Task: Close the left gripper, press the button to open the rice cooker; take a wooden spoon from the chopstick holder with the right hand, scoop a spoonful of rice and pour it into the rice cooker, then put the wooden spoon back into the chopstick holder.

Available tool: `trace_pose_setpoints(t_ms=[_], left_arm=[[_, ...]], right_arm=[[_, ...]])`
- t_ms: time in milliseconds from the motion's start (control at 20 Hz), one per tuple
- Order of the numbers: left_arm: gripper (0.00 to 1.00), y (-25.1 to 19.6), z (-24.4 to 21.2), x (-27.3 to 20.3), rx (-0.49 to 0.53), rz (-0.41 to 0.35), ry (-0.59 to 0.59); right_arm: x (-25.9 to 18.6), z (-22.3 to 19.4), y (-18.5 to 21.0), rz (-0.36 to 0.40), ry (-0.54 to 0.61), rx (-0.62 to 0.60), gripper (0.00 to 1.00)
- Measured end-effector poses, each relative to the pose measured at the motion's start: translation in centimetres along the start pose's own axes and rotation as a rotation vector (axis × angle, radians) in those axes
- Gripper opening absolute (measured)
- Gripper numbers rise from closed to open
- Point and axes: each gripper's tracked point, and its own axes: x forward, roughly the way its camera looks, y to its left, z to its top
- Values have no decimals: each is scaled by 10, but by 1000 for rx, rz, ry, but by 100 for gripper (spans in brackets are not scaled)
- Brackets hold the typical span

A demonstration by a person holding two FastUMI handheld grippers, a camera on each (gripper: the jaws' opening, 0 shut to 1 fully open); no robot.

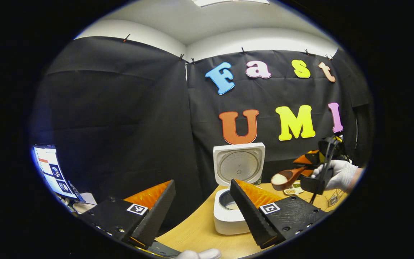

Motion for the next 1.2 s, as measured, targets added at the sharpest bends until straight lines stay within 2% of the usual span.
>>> trace_pose_setpoints(t_ms=[150,250,300,500,700,750,800,850,1050,1200], left_arm=[[97,11,-6,-2,-9,26,16],[97,17,-8,-4,-11,39,23],[97,20,-9,-6,-10,49,23],[97,31,-13,-8,-10,74,31],[97,37,-17,-10,-16,89,38],[97,39,-16,-11,-13,94,37],[97,39,-18,-12,-11,97,40],[97,41,-18,-12,-10,102,40],[97,44,-20,-14,-7,110,44],[97,44,-20,-16,-12,116,46]], right_arm=[[40,-33,5,-12,42,-49,29],[64,-53,-4,-29,69,-67,27],[75,-62,-8,-43,75,-91,29],[99,-88,-15,-82,104,-192,29],[107,-110,-21,-127,109,-485,29],[110,-115,-19,-120,107,-549,26],[109,-122,-17,-117,113,-624,29],[110,-128,-13,-110,116,-709,29],[115,-144,1,-85,77,-1114,29],[112,-166,23,-17,42,-1427,29]])
